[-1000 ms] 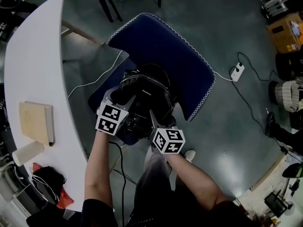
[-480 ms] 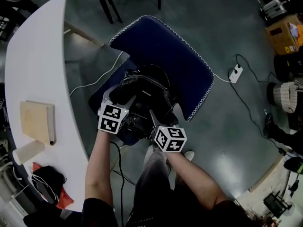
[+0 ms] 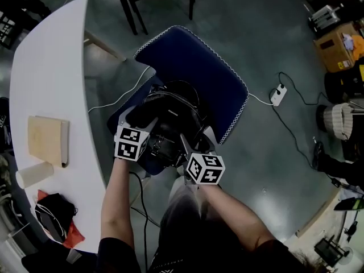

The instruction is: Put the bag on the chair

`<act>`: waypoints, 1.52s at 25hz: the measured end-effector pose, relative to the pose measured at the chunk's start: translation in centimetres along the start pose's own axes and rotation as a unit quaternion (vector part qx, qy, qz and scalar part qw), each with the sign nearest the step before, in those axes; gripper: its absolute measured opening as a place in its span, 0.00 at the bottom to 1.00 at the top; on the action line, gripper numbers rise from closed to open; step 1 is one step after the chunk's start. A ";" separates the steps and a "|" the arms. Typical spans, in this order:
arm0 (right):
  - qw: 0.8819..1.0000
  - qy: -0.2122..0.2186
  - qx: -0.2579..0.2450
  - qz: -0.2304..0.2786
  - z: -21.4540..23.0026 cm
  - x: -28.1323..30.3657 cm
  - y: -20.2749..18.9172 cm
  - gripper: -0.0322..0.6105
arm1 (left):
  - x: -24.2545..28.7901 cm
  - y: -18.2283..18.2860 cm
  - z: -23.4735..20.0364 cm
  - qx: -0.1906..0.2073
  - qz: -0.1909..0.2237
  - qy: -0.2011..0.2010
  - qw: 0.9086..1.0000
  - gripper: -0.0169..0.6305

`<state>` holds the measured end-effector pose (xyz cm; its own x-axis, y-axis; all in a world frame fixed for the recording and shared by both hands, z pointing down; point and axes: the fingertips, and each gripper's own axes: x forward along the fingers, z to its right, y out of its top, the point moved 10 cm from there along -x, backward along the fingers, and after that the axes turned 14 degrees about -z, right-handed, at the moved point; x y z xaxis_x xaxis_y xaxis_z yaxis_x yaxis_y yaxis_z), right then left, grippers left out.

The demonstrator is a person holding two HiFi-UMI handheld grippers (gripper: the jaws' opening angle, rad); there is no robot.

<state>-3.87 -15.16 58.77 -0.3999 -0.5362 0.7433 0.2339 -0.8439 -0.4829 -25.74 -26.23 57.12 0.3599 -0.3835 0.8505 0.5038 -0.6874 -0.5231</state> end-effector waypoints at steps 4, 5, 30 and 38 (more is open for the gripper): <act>1.000 -0.001 -0.019 -0.001 0.2 -1.1 0.1 0.46 | -1.8 -0.5 0.4 -0.010 0.006 0.018 1.000 0.54; 1.000 -0.003 -0.021 0.000 0.4 -1.5 0.1 0.46 | -2.3 -0.6 0.6 -0.012 0.006 0.020 1.000 0.54; 0.994 -0.010 -0.108 -0.029 0.8 -11.1 1.2 0.28 | -14.8 -3.0 10.8 -0.196 0.091 0.084 0.973 0.22; 0.987 0.004 -0.156 -0.034 -0.2 -13.1 1.2 0.15 | -17.3 -4.6 13.7 -0.243 0.106 0.094 0.960 0.18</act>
<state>1.45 -9.13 48.42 -0.4134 -0.4776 0.7753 -0.0772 -0.8300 -0.5524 -23.54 -8.00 44.03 0.2422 -0.6190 0.7471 -0.0077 -0.7712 -0.6365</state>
